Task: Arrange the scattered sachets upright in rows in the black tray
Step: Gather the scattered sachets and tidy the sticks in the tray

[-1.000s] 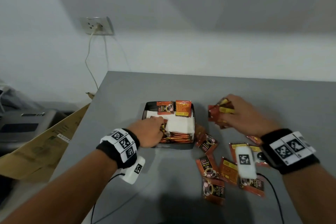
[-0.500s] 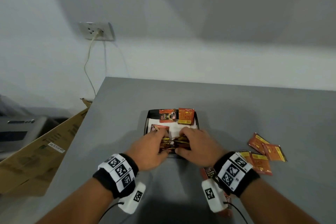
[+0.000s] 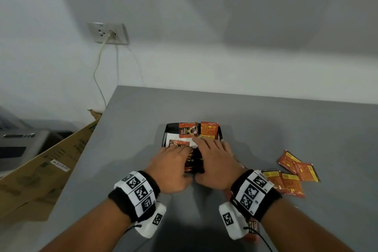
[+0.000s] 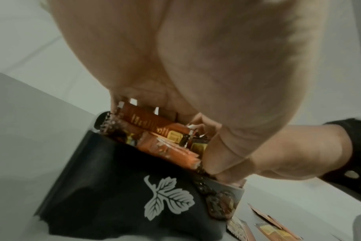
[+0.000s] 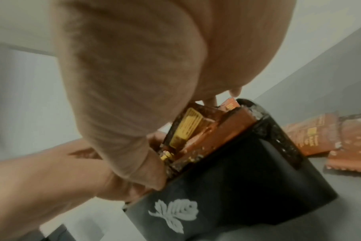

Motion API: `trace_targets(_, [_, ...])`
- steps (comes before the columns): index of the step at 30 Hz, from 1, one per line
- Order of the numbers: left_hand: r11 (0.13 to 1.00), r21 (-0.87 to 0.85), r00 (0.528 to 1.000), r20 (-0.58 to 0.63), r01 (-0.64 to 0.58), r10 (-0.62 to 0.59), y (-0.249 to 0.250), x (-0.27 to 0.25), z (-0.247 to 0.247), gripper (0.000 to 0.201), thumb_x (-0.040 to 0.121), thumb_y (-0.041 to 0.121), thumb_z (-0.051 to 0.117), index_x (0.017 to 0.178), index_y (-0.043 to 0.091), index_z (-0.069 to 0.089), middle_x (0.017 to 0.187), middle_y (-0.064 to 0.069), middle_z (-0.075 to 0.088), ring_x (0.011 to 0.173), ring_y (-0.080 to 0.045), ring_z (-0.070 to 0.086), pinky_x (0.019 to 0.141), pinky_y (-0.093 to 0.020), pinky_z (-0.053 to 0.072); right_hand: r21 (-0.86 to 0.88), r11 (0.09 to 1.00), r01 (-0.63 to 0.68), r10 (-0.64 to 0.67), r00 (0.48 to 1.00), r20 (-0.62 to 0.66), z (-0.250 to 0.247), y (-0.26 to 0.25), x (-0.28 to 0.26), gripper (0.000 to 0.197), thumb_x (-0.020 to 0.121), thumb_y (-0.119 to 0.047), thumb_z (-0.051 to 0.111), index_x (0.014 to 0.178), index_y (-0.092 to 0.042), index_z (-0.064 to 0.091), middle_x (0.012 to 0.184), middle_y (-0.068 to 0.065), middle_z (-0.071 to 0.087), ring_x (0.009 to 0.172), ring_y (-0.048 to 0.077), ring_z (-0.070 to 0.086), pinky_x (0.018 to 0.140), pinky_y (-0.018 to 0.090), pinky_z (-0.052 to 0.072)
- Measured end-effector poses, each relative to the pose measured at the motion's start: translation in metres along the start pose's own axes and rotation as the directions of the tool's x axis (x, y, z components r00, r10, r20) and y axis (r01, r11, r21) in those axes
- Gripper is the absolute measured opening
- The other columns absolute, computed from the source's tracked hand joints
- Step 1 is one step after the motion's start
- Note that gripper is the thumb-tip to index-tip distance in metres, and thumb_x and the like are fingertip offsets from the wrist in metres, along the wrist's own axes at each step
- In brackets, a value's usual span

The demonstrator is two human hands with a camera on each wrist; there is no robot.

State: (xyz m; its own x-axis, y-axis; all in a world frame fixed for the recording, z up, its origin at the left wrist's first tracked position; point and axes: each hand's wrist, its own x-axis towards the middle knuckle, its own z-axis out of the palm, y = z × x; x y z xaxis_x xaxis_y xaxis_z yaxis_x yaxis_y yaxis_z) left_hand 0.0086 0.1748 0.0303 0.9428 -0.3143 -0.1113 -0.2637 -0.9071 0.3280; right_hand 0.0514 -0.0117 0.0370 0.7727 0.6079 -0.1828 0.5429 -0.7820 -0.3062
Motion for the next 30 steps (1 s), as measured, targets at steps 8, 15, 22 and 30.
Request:
trace_targets(8, [0.993,-0.113,0.999,-0.002,0.045,-0.046,-0.005,0.0,-0.014,0.04,0.08,0.038,0.055,0.117,0.024,0.06,0.109,0.005,0.064,0.1,-0.016,0.059,0.085,-0.03,0.05,0.13,0.991,-0.035,0.03,0.999,0.038,-0.003,0.013,-0.006,0.061,0.085,-0.043,0.055,0.141,-0.027,0.04,0.134,-0.007,0.052,0.125,0.015,0.04,0.116,0.044,0.026])
trace_targets(15, [0.988,-0.145,0.995,-0.088,-0.053,0.04,-0.003,-0.012,0.0,0.033,0.094,0.025,0.051,0.123,0.021,0.066,0.124,0.007,0.067,0.114,-0.01,0.059,0.101,-0.028,0.048,-0.086,0.996,0.015,-0.014,1.0,0.018,0.011,0.003,-0.012,0.063,0.093,-0.06,0.033,0.143,-0.022,0.037,0.138,-0.004,0.049,0.123,0.021,0.043,0.107,0.046,0.033])
trace_targets(22, [0.969,-0.239,0.993,-0.09,0.059,-0.083,-0.002,-0.009,-0.009,0.052,0.091,0.034,0.056,0.142,0.023,0.053,0.131,0.004,0.061,0.116,-0.01,0.056,0.1,-0.028,0.048,-0.048,0.999,-0.005,0.007,1.0,0.029,-0.001,0.01,-0.007,0.087,0.084,-0.076,0.038,0.151,-0.022,0.028,0.151,-0.004,0.042,0.135,0.02,0.038,0.113,0.047,0.029])
trace_targets(30, [0.97,-0.242,0.99,-0.127,0.025,-0.057,0.018,0.005,-0.027,0.052,0.085,0.033,0.059,0.136,0.025,0.056,0.128,0.007,0.06,0.117,-0.011,0.054,0.101,-0.029,0.045,0.221,0.971,-0.09,0.104,0.993,-0.053,-0.02,0.033,-0.018,0.083,0.081,-0.077,0.045,0.15,-0.032,0.033,0.151,-0.009,0.042,0.138,0.015,0.037,0.115,0.046,0.027])
